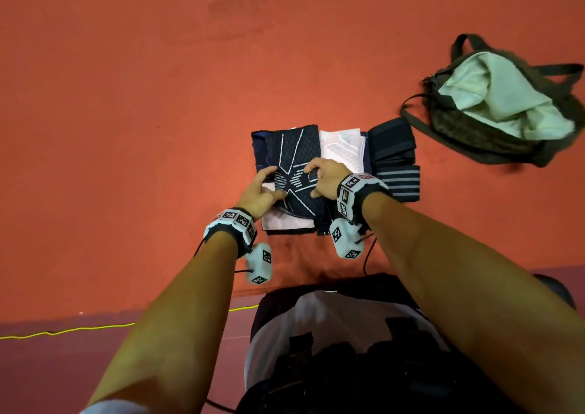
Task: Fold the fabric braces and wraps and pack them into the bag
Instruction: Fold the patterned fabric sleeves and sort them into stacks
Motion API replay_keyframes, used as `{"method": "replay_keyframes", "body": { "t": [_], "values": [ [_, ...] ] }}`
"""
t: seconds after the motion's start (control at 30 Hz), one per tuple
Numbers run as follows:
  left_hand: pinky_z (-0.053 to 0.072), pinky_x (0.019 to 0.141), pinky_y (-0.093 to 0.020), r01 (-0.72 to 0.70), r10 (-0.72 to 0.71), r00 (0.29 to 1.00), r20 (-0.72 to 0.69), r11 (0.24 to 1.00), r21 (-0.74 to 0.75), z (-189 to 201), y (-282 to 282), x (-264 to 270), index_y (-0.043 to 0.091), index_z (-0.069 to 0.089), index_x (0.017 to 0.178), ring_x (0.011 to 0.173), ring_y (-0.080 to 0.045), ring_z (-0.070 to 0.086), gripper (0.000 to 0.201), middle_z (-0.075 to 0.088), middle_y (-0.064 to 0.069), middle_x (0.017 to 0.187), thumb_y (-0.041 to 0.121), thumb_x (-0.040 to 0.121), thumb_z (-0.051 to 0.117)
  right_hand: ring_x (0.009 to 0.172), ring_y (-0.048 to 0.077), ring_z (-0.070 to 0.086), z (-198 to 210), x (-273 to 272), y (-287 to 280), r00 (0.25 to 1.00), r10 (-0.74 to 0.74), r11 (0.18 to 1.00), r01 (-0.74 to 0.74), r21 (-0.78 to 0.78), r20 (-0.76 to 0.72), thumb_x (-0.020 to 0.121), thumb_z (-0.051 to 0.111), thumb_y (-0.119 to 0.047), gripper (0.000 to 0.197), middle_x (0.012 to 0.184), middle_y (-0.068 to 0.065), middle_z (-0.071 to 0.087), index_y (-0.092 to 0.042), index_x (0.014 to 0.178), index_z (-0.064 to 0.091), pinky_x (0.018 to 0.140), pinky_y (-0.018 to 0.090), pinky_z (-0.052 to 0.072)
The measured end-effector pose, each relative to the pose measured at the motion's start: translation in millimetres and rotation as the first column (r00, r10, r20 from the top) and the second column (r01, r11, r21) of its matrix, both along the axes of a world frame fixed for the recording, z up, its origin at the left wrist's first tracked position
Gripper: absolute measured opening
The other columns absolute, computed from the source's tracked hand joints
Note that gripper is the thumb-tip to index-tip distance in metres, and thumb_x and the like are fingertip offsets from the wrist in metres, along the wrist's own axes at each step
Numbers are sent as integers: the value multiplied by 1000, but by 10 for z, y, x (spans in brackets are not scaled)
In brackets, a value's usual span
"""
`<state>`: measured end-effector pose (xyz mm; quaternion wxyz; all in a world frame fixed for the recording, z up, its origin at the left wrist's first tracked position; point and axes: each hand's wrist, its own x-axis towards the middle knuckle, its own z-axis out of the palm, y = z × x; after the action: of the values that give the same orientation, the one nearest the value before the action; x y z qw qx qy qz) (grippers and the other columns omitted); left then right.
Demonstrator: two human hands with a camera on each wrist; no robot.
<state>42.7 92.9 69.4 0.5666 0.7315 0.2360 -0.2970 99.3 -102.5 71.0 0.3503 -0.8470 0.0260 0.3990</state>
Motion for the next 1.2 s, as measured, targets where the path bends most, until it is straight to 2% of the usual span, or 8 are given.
{"method": "replay_keyframes", "body": {
  "t": [0.1, 0.37, 0.5, 0.63, 0.7, 0.87, 1.0, 1.2],
  "values": [
    [48, 53, -17, 85, -85, 996, -14, 995, 53, -43, 19, -29, 33, 43, 139, 52, -2, 60, 58, 64, 2, 67, 4, 93, 62, 76, 15, 55, -34, -107, -49, 999, -43, 999, 43, 10, 0, 72, 80, 0, 56, 79, -6, 54, -30, 116, 61, 59, 23, 41],
    [48, 56, -10, 20, -22, 999, 43, 998, 52, -46, -132, 48, 6, 56, 126, 55, 3, 54, 32, 59, 1, 82, -6, 96, 54, 102, 19, 59, -34, -113, -154, 1000, -6, 1000, 6, -4, -2, 78, 76, -9, 49, 114, -2, 59, -30, 121, 63, 87, 28, 49],
    [41, 48, -12, -31, 30, 998, 55, 999, 24, -21, -129, 67, 8, 63, 107, 43, 5, 51, 20, 57, 6, 63, -7, 95, 55, 87, 14, 62, -63, -131, -158, 972, -198, 979, 190, 77, 125, 93, 61, -15, 17, 92, -7, 68, -30, 90, 71, 79, 25, 46],
    [43, 47, -16, -54, 53, 998, 38, 999, 7, 25, -99, 28, 7, 61, 110, 41, 3, 51, 28, 57, 13, 49, -14, 92, 55, 88, 23, 62, -18, -173, -182, 966, -239, 968, 230, 96, 99, 89, 57, 2, 44, 104, -3, 57, -29, 119, 66, 80, 36, 56],
    [47, 51, -11, -46, 46, 999, 21, 999, 2, 95, -112, -2, 4, 58, 126, 46, 3, 56, 40, 59, 13, 53, -16, 91, 54, 92, 29, 65, 34, -164, -206, 978, -198, 976, 191, 104, 70, 86, 60, 5, 51, 106, -1, 59, -29, 124, 63, 84, 40, 58],
    [47, 61, -10, -43, 43, 999, 8, 999, 24, 220, -190, -39, 4, 60, 132, 81, -13, 64, 45, 63, 2, 86, -13, 90, 57, 61, 12, 45, 143, -132, -320, 973, -204, 977, 195, 83, 109, 81, 64, 8, 42, 59, -11, 41, -29, 101, 69, 71, 29, 51],
    [43, 52, -7, 4, -5, 999, 35, 1000, 24, 366, -293, -44, 8, 65, 125, 60, 2, 60, 40, 62, -9, 94, -11, 91, 56, 53, 10, 38, 206, -99, -405, 969, -195, 980, 188, 57, 151, 82, 70, 3, 34, 48, -13, 37, -28, 94, 71, 64, 26, 46],
    [41, 51, -7, 23, -28, 998, 53, 996, 91, 465, -319, -84, 21, 71, 114, 60, -9, 44, 39, 46, -8, 77, -5, 89, 59, 61, 12, 42, 243, -161, -545, 969, -106, 992, 88, 90, 225, 83, 75, -6, 26, 63, -7, 44, -25, 101, 73, 67, 23, 45]
  ]
}}
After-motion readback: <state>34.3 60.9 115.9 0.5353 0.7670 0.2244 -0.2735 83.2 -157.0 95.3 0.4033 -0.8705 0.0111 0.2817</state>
